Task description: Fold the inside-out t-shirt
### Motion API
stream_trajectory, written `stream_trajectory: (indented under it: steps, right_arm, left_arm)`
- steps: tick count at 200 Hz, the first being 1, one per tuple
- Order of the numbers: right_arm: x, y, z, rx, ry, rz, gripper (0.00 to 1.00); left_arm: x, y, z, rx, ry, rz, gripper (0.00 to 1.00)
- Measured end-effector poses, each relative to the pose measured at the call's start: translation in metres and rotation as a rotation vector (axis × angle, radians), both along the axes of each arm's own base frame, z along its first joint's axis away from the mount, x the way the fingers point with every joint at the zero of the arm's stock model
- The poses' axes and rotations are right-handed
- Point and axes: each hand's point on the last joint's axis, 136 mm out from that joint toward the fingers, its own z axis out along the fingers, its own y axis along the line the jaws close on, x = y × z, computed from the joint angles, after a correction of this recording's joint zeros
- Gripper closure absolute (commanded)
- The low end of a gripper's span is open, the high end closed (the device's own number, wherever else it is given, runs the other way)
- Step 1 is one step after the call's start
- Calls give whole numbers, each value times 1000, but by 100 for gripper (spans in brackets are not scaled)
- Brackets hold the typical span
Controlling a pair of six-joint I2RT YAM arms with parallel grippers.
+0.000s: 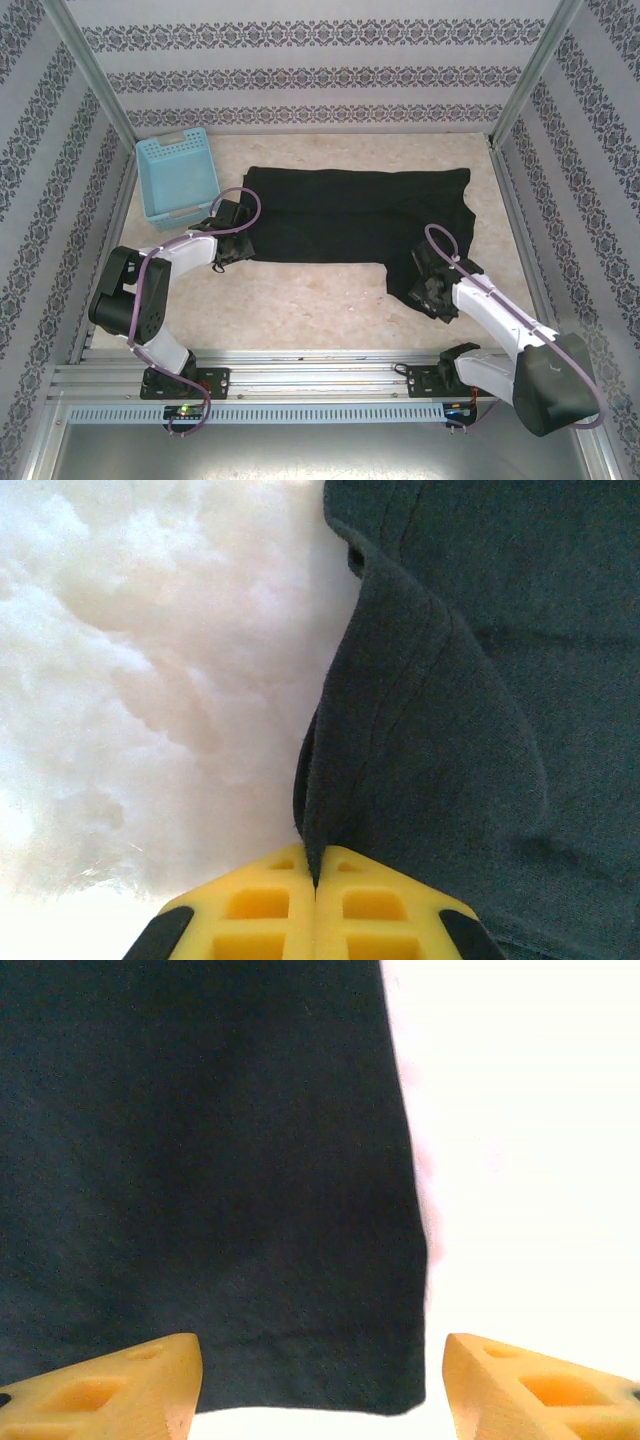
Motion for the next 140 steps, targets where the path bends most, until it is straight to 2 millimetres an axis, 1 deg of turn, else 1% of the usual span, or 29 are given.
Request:
stream_trajectory:
  steps: [10,19,48,79,82,87,96,107,116,127,132,140]
  right_arm:
    - [-8,2,-2,-6,14,-5,36]
    - [-11,2,-2,-9,14,-19,36]
    - [-9,3,-1,3,-4,-68,38]
    - [-11,4,-15,-4,28,-90,45]
    - [-11,4,-16,-5,29,-92,47]
    - [-10,4,-17,-5,30,-93,49]
    - [-8,5,-17,-1,23,-94,58]
    - [-4,6,-17,6,12,-89,77]
    - [-3,7,-18,19,10,-92,90]
    - [0,4,-18,27,4,-107,98]
    - [1,3,-17,29,3,-104,100]
    - [2,0,-16,27,-4,-117,100]
  left_arm:
    - [0,0,0,0,0,0,100]
    - [0,0,0,0,0,0,100]
    - [0,0,0,-1,0,0,100]
    - [0,0,0,-1,0,0,100]
    - [0,0,0,-1,0,0,100]
    - [0,0,0,-3,1,-1,100]
    - [0,-1,0,-4,1,-2,100]
    - [0,-1,0,-7,2,-2,100]
    - [0,-1,0,-11,3,-3,100]
    - [0,-2,0,-16,3,-3,100]
    - [0,-2,0,-21,5,-5,100]
    - [-1,-2,0,-24,5,-4,100]
